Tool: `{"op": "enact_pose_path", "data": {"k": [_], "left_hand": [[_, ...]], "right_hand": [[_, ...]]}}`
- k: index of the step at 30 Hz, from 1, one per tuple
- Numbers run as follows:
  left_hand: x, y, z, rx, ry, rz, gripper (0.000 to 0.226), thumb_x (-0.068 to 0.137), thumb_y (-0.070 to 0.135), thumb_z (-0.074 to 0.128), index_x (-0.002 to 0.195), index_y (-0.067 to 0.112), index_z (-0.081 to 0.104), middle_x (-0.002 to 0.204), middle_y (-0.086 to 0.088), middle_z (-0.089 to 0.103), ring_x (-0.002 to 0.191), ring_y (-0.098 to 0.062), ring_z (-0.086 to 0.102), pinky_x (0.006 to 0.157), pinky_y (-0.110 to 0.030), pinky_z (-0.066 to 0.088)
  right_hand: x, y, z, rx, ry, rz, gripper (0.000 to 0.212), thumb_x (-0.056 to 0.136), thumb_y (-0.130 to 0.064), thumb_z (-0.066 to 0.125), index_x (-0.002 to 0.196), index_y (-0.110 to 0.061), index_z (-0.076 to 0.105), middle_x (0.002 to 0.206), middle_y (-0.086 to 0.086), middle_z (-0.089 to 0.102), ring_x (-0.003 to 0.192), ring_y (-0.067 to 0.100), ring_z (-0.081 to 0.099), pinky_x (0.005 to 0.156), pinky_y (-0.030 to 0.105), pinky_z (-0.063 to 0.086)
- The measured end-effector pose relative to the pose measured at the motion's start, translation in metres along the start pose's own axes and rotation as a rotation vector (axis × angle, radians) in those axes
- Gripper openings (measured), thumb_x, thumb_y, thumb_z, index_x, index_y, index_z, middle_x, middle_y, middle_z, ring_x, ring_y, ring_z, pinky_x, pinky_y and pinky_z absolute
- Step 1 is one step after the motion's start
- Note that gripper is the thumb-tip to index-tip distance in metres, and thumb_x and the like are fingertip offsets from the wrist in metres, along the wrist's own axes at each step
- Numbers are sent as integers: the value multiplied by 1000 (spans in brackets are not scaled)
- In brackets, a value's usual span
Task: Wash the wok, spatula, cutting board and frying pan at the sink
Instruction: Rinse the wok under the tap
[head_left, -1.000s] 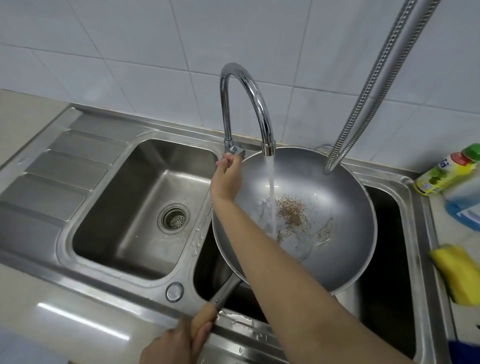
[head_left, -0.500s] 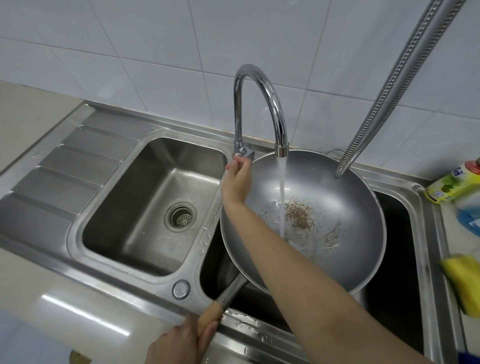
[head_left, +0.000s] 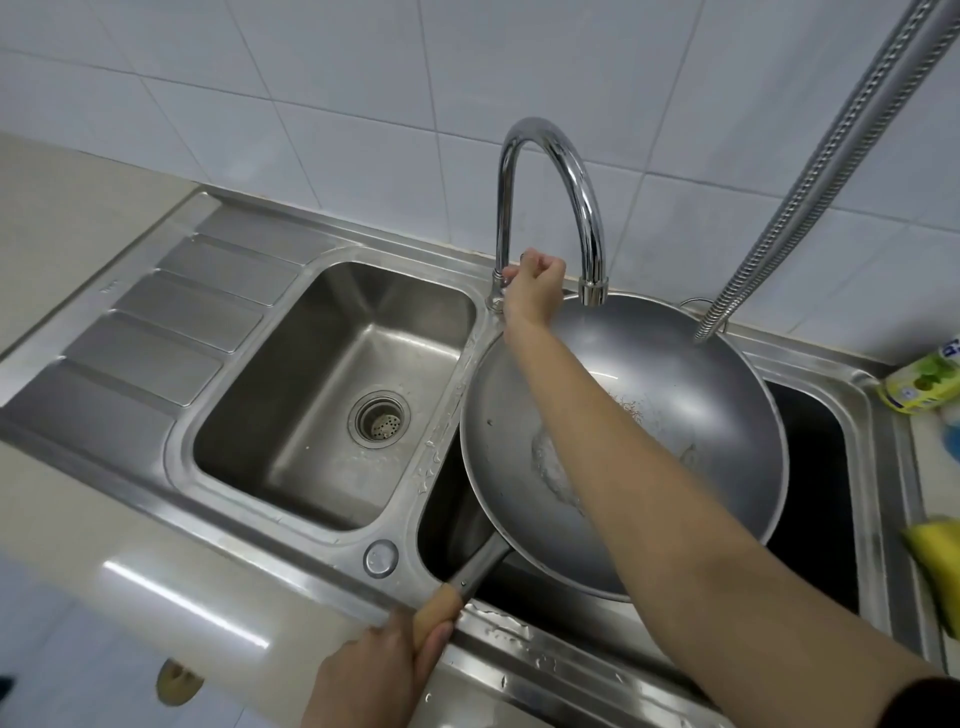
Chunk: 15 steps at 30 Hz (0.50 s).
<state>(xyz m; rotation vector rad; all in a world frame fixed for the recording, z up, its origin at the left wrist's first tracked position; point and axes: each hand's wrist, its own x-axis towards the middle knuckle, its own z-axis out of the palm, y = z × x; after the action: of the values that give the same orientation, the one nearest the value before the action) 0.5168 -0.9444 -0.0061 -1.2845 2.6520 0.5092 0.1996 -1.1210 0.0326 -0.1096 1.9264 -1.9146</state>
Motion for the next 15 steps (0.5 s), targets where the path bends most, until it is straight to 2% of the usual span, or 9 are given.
{"op": "enact_pose_path", "data": {"k": [3,4,6,8,9,10,12,14,15], "left_hand": [[1,6,-12,-66,-119,-66,62,83,77,-7,97,37,38,41,14,20,37,-15,61,32,-32,48],[2,7,-12,-66,-113,-95,80,67,84,-20,105,41,36,48,13,18,56,-22,70,49,-37,55],[1,8,-10,-4,-40,-136,111,40,83,-36,115,53,39,60,14,31,93,-23,70,80,-35,53],[2,10,-11,32,-138,-177,129,33,82,-39,122,43,46,80,12,57,102,-19,66,85,-30,49],[3,9,-13,27,-138,-180,128,35,83,-38,117,40,50,86,8,62,100,-18,66,84,-30,49],[1,5,-10,14,-113,-177,118,43,84,-32,111,37,52,89,5,64,99,-19,66,83,-31,50],[0,0,-6,-14,-108,-181,88,60,84,-8,98,31,52,96,1,67,99,-22,65,82,-33,50],[-1,-1,-4,-16,-148,-169,69,74,81,10,89,26,50,98,0,68,98,-23,64,80,-34,49],[-1,0,-4,-19,-151,-165,61,80,79,16,87,27,48,98,0,67,98,-24,63,79,-34,47]], "right_hand": [[-15,8,-5,-55,-78,-32,7,96,-22,44,100,-20,49,94,3,67,84,23,62,85,48,51],[-27,14,-11,-101,-144,-45,21,95,-24,45,114,-16,47,102,6,65,88,23,62,84,45,53],[-64,27,-43,-243,-350,-63,37,96,-27,48,130,-14,42,104,5,64,87,17,62,77,33,52],[-104,47,-94,-386,-544,-113,25,95,-26,53,118,-15,56,93,0,67,77,10,61,72,28,52],[-123,58,-127,-442,-582,-151,14,94,-23,56,105,-16,62,84,-3,67,69,6,59,66,24,51],[-138,67,-161,-500,-551,-183,5,93,-21,58,94,-19,62,75,-6,64,62,2,55,60,17,46],[-157,79,-232,-573,-299,-199,10,92,-20,59,83,-20,54,71,-6,55,61,5,50,56,13,37],[-162,88,-294,-612,-7,-89,14,92,-23,58,85,-17,47,78,-1,51,71,18,54,61,22,40],[-162,93,-317,-638,46,11,16,93,-27,56,88,-14,47,83,1,51,77,23,56,65,28,42]]}}
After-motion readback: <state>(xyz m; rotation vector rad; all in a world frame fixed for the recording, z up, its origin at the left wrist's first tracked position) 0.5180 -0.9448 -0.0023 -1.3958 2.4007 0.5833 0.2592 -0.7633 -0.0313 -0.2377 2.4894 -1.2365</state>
